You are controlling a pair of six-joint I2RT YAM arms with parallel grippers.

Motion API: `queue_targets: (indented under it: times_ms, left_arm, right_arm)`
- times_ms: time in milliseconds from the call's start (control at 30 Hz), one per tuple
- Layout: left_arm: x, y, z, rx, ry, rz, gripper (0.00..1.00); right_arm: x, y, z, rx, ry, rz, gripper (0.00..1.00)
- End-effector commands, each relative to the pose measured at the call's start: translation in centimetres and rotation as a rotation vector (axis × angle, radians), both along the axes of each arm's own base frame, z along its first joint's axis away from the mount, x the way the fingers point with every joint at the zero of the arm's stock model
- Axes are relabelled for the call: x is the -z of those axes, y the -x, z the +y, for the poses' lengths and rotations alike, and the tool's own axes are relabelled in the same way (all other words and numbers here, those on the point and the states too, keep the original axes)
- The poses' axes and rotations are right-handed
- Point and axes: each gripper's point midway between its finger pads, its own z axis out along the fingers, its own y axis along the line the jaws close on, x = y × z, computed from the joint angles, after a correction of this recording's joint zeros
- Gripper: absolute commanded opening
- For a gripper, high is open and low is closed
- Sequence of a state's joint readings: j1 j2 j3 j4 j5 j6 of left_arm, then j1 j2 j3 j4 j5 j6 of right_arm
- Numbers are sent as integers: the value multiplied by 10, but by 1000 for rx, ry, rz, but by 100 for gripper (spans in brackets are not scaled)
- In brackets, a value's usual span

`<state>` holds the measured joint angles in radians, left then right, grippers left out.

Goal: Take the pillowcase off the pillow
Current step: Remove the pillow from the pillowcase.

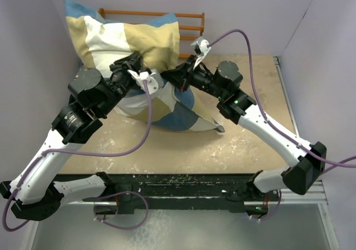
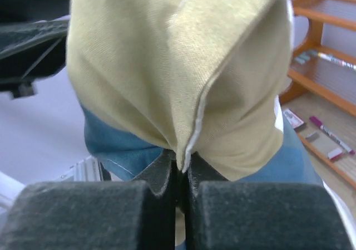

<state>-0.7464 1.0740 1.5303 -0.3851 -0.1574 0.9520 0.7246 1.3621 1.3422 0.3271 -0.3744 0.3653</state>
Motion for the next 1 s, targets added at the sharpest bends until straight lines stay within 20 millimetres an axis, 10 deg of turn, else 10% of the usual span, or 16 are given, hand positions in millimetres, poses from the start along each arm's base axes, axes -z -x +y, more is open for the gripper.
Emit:
queue_targets:
  times_ms: [0, 67, 133, 467, 767, 967]
  left_arm:
    - [15, 7, -9, 55, -9, 92, 57]
    - [15, 14, -8, 78, -11, 109, 89]
    - [18, 25, -6, 111, -17, 145, 100]
    - [75, 43, 17, 107, -187, 93, 98]
    - [10, 19, 22, -27, -71, -217, 73]
    - [20, 16, 26, -62, -102, -230, 71]
  right_arm:
    - [-42, -46, -35, 169, -214, 104, 0]
    - [-50, -64, -57, 214, -306, 165, 0]
    - [-56, -73, -69, 279, -330, 182, 0]
    - [-77, -69, -95, 457, -443, 182, 0]
    - [-83, -56, -93, 499, -450, 169, 0]
    - [-82, -53, -95, 504, -461, 176, 0]
